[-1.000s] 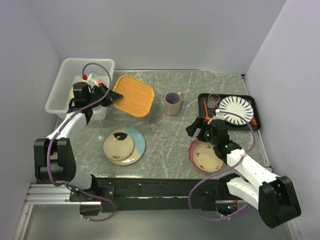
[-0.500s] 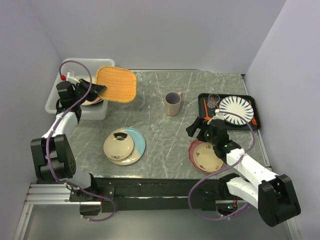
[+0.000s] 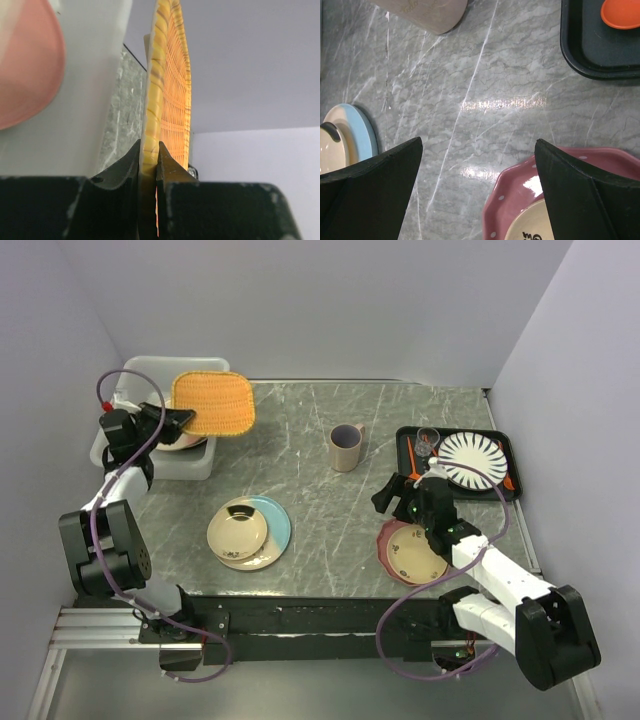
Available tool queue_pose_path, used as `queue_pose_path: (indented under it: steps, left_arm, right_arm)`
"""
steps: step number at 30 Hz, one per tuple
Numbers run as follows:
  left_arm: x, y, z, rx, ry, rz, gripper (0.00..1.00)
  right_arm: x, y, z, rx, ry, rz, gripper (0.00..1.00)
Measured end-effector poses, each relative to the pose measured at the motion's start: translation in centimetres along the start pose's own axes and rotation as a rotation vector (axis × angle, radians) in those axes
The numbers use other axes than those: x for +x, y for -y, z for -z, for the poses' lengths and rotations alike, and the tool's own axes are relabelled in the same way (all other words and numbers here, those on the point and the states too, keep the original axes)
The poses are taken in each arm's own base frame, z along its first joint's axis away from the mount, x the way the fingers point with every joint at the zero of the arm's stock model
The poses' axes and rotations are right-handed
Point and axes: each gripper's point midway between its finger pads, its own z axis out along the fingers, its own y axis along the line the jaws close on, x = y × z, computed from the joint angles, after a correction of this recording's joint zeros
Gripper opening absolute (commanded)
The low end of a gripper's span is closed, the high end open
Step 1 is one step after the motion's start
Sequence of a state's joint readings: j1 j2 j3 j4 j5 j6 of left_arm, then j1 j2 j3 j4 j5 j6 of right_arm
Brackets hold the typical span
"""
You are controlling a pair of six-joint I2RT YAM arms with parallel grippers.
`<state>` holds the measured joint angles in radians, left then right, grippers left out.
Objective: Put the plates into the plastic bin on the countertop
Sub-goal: Place the plate in the plastic bin.
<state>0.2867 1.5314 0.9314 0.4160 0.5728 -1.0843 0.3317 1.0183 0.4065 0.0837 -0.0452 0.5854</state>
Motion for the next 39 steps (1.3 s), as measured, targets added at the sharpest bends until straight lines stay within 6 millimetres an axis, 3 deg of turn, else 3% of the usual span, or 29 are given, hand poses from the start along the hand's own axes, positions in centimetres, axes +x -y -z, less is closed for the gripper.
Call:
queue_pose_path:
  steps: [11, 26, 39]
  left_arm:
    - [-3.2, -1.5, 0.6, -0.032, 0.111, 0.037, 0.01]
    - [-5.2, -3.7, 0.6, -0.096, 0.188, 0.079, 0.01]
    - [-8.1, -5.6, 1.5, -0.190, 0.282, 0.080, 0.01]
  right_arm:
    - [0.2, 0.1, -0.2, 0.003, -0.008, 0.000, 1.00]
    - [0.5, 0.3, -0.5, 0.008, -0.021, 0.000, 1.00]
    - [0.9, 0.2, -0.7, 0.005, -0.037, 0.001, 1.00]
